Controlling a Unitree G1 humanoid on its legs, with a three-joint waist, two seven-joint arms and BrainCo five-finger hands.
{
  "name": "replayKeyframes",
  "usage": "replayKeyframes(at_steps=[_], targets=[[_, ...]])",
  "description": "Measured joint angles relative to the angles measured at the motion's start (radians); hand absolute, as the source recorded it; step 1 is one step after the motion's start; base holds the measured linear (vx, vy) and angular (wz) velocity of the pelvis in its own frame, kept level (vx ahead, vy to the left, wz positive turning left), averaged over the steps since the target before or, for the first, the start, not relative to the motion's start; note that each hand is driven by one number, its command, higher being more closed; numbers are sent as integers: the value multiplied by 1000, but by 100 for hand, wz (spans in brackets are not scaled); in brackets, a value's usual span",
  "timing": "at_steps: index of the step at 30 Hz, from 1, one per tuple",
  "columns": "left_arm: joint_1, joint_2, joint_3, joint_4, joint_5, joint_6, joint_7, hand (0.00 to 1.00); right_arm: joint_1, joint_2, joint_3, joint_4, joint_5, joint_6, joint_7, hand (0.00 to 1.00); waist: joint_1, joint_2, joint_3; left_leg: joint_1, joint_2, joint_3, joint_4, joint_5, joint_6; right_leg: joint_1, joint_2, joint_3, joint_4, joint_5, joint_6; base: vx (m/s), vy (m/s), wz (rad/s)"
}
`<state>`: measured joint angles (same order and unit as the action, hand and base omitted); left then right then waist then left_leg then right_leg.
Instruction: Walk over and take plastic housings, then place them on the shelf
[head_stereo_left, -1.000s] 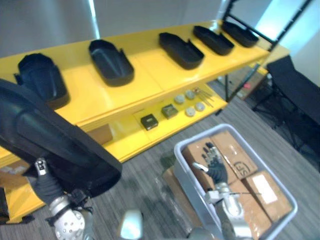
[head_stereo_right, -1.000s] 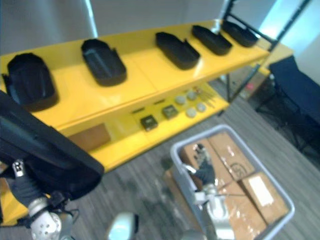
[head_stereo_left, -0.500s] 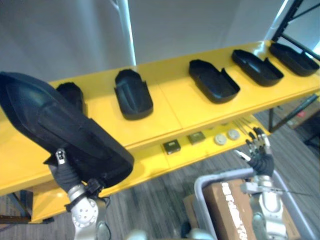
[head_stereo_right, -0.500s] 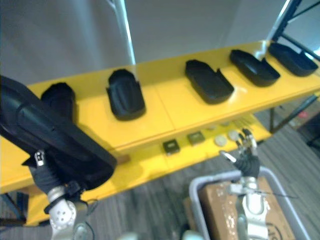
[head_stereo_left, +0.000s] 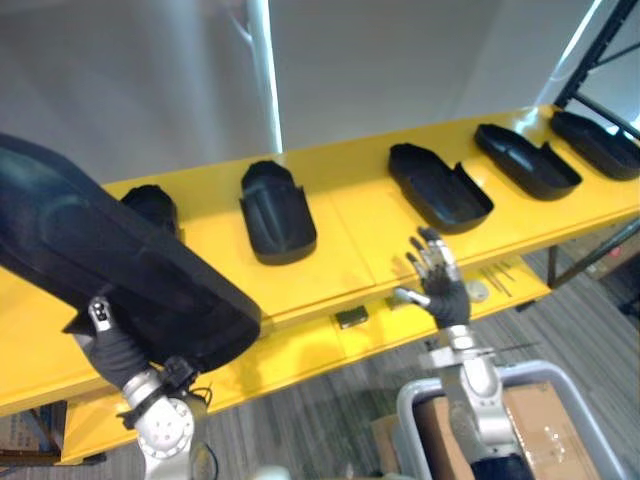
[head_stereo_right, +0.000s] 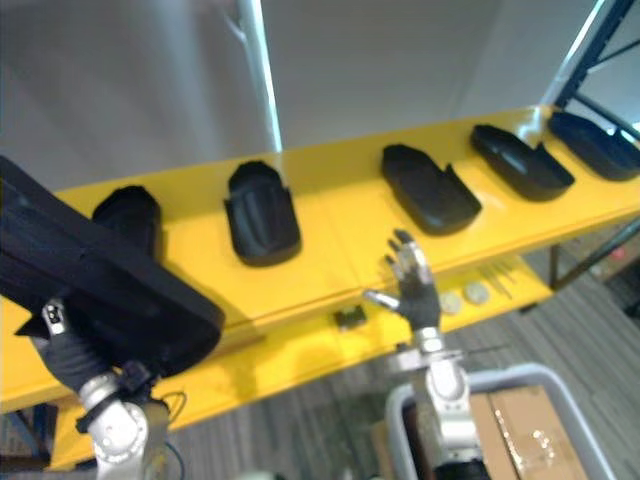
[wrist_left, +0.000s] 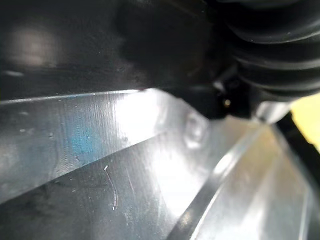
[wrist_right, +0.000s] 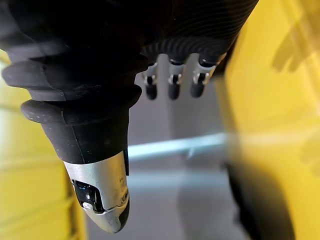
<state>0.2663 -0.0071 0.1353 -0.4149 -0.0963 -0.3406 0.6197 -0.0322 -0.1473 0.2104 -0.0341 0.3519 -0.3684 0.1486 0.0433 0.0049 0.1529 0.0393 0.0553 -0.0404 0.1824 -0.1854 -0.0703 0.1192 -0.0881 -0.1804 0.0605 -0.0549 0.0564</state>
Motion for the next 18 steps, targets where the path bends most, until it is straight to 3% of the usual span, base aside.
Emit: replayKeyframes(at_steps=[3,5,8,12,13,14,15,17,18], targets=[[-1,0,13,-6,61,5,25,100,-89,12,102,2,-2,-1,15,0,12,4,-2,-7,-6,-33,-3,8,-12,20,-1,-41,-18,0,0,-61,-40,34],[13,-2,28,-8,82,23,48,100,-172,30,184,8,25,0,52,0,46,11,-11,-16,-8,-47,-9,23,-23,22,0,-60,-26,-6,-1,-78,-52,24],[26,-3,64,-10,116,44,64,100,-267,56,266,64,24,6,56,0,58,20,-16,-44,-19,-106,-31,64,-41,22,-1,-120,-41,-10,-3,-61,-59,56],[81,-18,103,-20,108,44,62,100,-295,72,326,165,23,59,47,0,88,33,-22,-73,-23,-130,-44,105,-65,48,-1,-197,-45,-23,-10,-62,-47,67],[94,-28,112,-22,99,41,43,100,-285,71,325,177,16,75,37,0,84,37,-22,-78,-6,-47,-57,92,-16,77,-6,-261,-46,-31,-7,-71,-49,100],[99,-33,118,-22,96,38,32,100,-277,70,323,178,16,83,27,0,83,38,-22,-79,17,17,-56,91,-16,91,-7,-292,-46,-32,-6,-74,-60,138],[113,-42,123,-21,82,22,4,100,-256,62,319,174,-9,97,-4,0,75,41,-34,-92,60,151,-44,90,-13,107,-14,-351,-40,-33,-4,-41,-15,142],[119,-43,120,-18,50,-6,-43,100,-222,30,308,177,-34,112,-39,0,68,51,-48,-122,108,284,4,101,17,108,-39,-421,-11,-48,10,-19,112,135],[120,-42,114,-18,23,-36,-80,100,-184,-8,286,184,-35,112,-45,0,69,67,-49,-153,132,368,59,111,33,94,-75,-456,43,-72,32,-25,198,83]])
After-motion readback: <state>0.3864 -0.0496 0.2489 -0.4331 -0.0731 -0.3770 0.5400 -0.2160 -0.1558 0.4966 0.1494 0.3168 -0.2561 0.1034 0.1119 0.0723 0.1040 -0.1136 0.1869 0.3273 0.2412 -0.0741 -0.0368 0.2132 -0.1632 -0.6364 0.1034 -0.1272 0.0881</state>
